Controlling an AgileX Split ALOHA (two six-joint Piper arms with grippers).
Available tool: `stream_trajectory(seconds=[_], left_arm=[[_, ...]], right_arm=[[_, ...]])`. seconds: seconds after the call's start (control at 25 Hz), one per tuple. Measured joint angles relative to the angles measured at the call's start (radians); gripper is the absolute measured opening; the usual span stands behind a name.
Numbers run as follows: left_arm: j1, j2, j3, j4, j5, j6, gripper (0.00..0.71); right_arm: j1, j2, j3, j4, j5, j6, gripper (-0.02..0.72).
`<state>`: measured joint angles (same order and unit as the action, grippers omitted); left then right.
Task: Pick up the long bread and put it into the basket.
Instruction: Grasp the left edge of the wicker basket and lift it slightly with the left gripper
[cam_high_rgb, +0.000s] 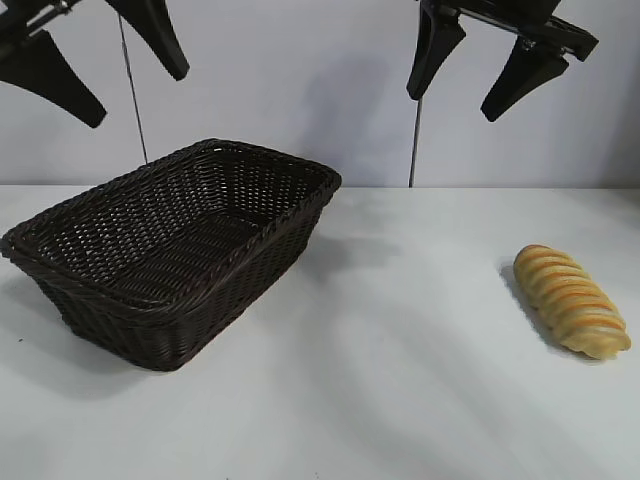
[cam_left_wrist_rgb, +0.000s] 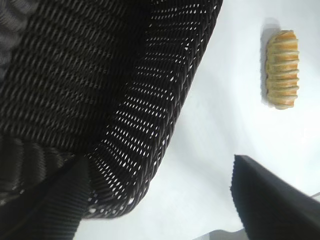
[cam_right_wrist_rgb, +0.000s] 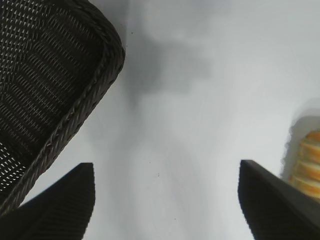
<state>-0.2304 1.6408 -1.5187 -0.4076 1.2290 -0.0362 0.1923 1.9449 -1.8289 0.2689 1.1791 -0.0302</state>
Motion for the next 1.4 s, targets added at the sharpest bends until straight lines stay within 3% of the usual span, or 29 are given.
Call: stream_trajectory(seconds=[0.28, 0.56, 0.8, 1.0, 1.4], left_arm=[[0.000, -0.113, 0.219, 0.005, -0.082, -0.075, 0.568], [0.000, -0.138, 0.388, 0.020, -0.214, -0.335, 0.568], [0.000, -0.138, 0.445, 0.032, -0.341, -0.604, 0.568], [0.000, -0.138, 0.462, 0.124, -0.368, -0.800, 0.568], [0.000, -0.138, 0.464, 0.165, -0.391, -0.841, 0.568]], right_arm=[[0.000, 0.000, 0.000, 0.000, 0.000, 0.000, 0.570], [0.000, 0.000, 0.000, 0.000, 0.000, 0.000, 0.570], [0.000, 0.000, 0.000, 0.000, 0.000, 0.000, 0.570], [0.000, 0.000, 0.000, 0.000, 0.000, 0.000, 0.570], [0.000, 0.000, 0.000, 0.000, 0.000, 0.000, 0.570]])
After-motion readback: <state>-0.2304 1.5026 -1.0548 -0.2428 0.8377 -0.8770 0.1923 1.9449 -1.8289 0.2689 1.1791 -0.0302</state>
